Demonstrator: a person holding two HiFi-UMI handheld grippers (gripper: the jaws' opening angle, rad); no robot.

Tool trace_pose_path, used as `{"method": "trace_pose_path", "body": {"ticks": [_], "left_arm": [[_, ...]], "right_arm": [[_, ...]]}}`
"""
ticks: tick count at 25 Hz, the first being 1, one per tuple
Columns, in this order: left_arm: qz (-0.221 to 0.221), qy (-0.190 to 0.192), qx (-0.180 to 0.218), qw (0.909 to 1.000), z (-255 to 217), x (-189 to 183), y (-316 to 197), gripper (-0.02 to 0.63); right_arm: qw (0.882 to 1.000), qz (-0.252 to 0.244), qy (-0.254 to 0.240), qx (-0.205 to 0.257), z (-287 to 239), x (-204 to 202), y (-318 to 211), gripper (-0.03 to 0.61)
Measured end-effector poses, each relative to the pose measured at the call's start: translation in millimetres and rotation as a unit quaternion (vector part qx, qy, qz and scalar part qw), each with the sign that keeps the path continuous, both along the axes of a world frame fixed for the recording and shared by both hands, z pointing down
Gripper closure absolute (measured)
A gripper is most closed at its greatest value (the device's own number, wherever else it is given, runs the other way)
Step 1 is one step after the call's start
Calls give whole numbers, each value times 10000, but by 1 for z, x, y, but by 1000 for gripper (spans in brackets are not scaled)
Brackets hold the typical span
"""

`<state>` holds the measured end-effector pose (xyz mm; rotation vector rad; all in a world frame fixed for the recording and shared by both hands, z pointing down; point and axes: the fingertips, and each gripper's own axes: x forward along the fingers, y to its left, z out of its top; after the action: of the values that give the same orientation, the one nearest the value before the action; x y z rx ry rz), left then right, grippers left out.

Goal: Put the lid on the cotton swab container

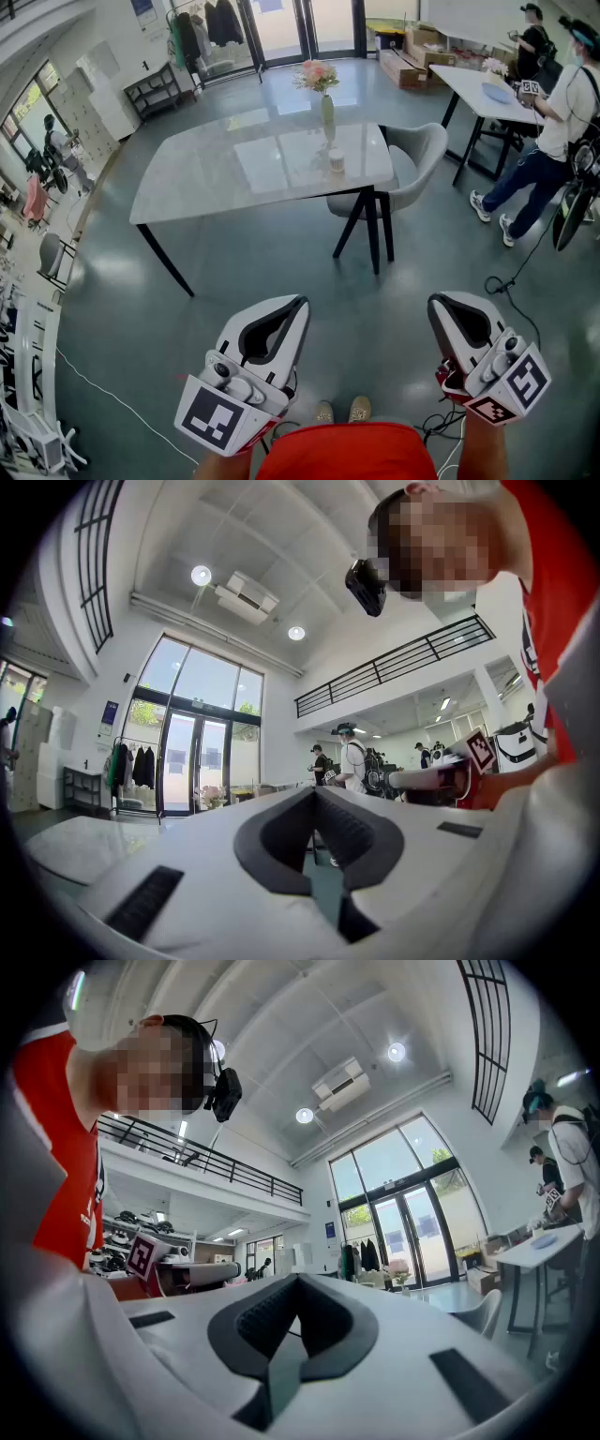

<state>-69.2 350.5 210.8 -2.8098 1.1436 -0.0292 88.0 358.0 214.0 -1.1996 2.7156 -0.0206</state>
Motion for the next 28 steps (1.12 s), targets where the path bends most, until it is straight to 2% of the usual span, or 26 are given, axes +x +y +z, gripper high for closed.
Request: {"method": "trace_pose_path", "body": {"ticks": [6, 13, 17, 28], "left_arm": [[-61, -7, -13, 10000, -2, 10, -9, 598], [-308, 230, 281, 9989, -9, 25, -28, 600], [-411, 227, 287, 9985, -1, 34, -39, 598], [-545, 171, 228, 9981, 23, 28, -109, 600]], "right_arm": [[10000, -19, 9, -22, 0, 11, -11, 577], [9997, -145, -178, -63, 6, 29, -29, 575], [9995, -216, -192, -83, 14, 38, -43, 569], [9992, -362, -16, -148, 37, 32, -107, 569]]}}
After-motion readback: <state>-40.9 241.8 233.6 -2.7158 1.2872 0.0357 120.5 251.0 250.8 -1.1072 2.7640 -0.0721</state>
